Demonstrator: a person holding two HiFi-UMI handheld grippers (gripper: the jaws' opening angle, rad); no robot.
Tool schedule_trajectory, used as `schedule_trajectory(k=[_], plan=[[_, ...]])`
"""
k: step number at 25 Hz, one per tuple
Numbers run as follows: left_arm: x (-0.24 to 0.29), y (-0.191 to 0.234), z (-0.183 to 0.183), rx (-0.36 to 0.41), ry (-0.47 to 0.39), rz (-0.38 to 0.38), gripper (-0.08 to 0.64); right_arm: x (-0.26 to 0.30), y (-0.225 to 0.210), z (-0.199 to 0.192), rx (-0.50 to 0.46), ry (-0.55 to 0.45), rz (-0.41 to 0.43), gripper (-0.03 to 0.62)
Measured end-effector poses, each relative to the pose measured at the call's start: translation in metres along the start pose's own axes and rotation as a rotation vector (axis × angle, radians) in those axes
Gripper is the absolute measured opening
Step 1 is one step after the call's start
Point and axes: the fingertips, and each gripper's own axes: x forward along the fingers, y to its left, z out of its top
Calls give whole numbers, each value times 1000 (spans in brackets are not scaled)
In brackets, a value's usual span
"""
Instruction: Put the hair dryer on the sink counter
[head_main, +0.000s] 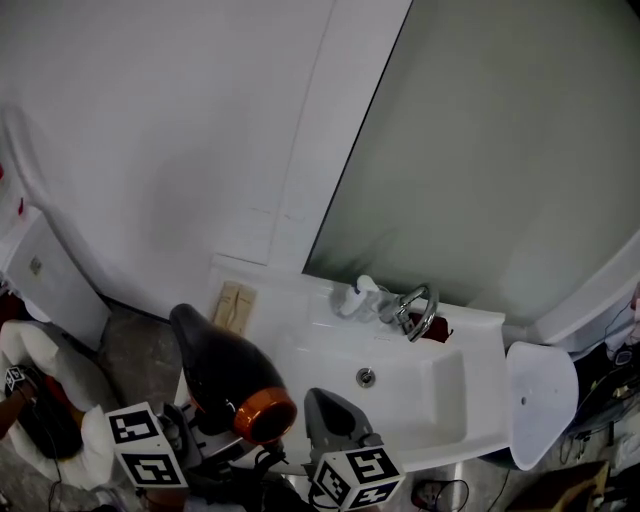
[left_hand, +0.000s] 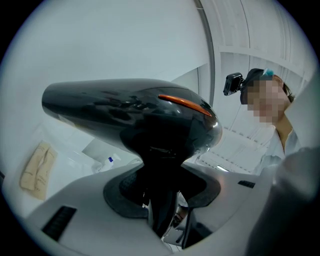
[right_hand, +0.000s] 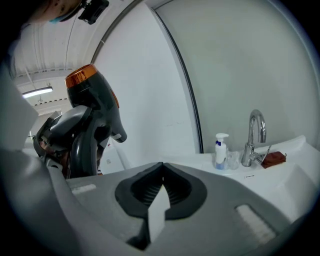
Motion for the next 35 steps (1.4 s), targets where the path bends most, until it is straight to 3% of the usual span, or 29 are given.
schedule_trajectory(k=[14,19,22,23,24,29,35], plan=[[4,46,16,-32,47,-15,176,3,2,16,108,-73,-8,-2],[12,61,16,-30,63,5,176,-3,2,15,76,-70,23,-2],[21,68,14,-21,79,19,176,-3,11,15,47,-52,82,0],[23,70,14,-20,85,25,176,-2,16,14,34,-38,113,9],[26,72,13,-18,90,32,176,-1,22,13,21,-23,143,121],[35,78,9,-14,96,63,176,5,40,3,-44,27,236,147],[44,91,5,-11,114,110,176,18,49,-15,-43,72,296,178]])
